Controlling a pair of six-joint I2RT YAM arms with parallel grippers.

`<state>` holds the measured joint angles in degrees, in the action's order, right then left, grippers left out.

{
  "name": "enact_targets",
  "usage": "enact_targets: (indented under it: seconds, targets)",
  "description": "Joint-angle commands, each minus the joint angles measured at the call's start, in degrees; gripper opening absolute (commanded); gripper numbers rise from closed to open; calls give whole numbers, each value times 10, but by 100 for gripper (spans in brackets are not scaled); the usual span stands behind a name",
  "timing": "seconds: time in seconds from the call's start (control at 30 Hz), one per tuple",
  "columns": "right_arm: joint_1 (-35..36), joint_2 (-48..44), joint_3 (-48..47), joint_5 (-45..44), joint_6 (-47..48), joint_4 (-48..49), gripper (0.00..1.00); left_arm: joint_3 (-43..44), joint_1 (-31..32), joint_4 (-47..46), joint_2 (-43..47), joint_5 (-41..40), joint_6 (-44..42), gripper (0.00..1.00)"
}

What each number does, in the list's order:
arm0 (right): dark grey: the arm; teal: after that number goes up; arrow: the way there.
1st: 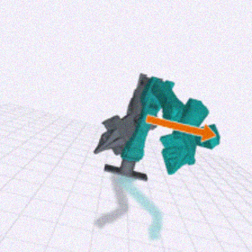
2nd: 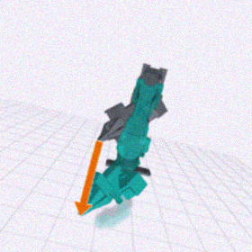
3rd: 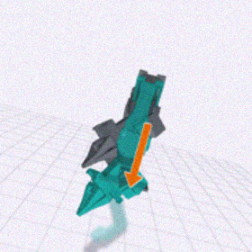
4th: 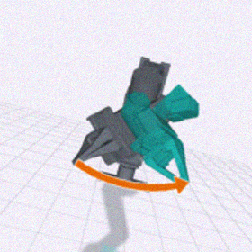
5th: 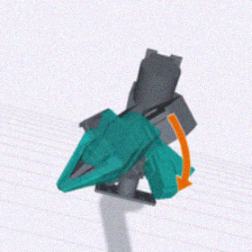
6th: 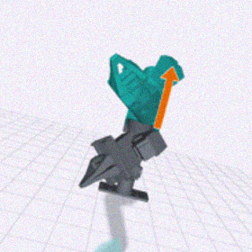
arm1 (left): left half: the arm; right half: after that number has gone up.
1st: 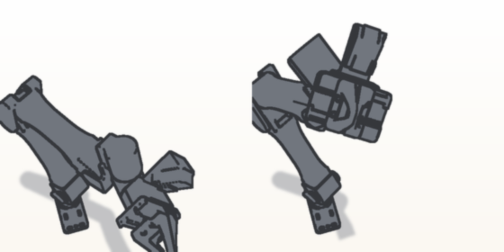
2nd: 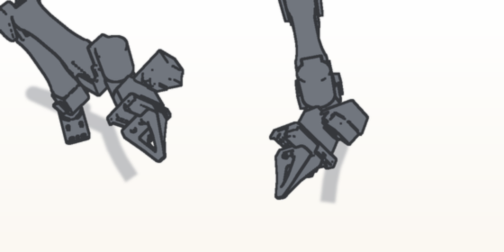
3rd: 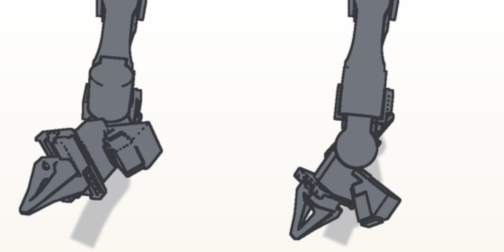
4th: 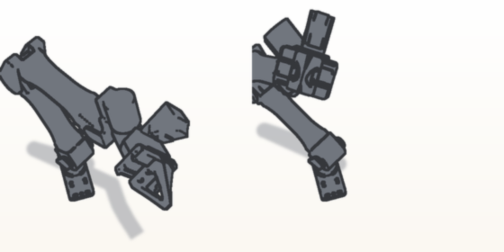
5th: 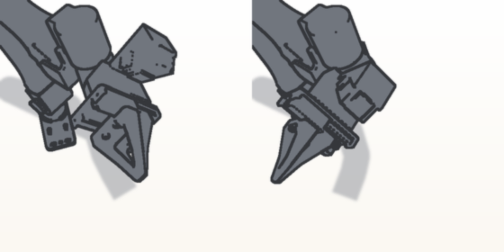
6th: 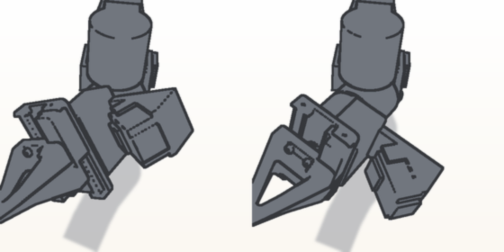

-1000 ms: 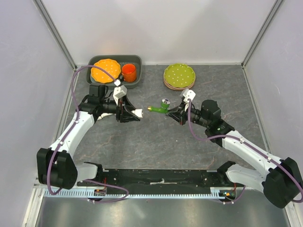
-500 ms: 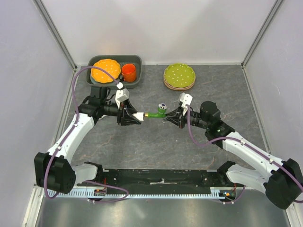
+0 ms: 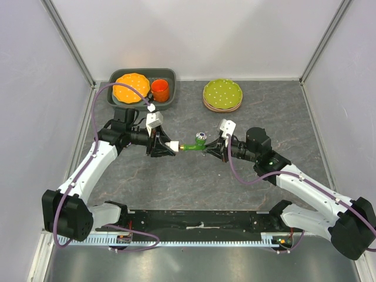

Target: Install the water faucets

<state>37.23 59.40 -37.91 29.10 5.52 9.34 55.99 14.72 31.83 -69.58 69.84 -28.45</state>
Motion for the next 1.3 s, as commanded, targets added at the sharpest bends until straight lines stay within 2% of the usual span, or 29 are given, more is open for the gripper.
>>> enact_targets:
  seconds: [0.0, 0.77, 0.97, 1.1, 1.27]
  targets:
    - [8, -16, -27, 3, 12, 21, 0, 31, 13, 9, 9, 0, -32, 2]
    - [15, -17, -30, -1, 17, 19, 0, 47, 49, 57, -9, -83, -50, 2]
    - [18, -17, -29, 3, 17, 23, 0, 49, 50, 56, -11, -77, -47, 2]
    - [21, -17, -27, 8, 17, 27, 0, 55, 50, 56, -13, -43, -42, 2]
    - [28, -27, -13, 6, 17, 52, 0, 50, 50, 15, -25, -25, 34, 2]
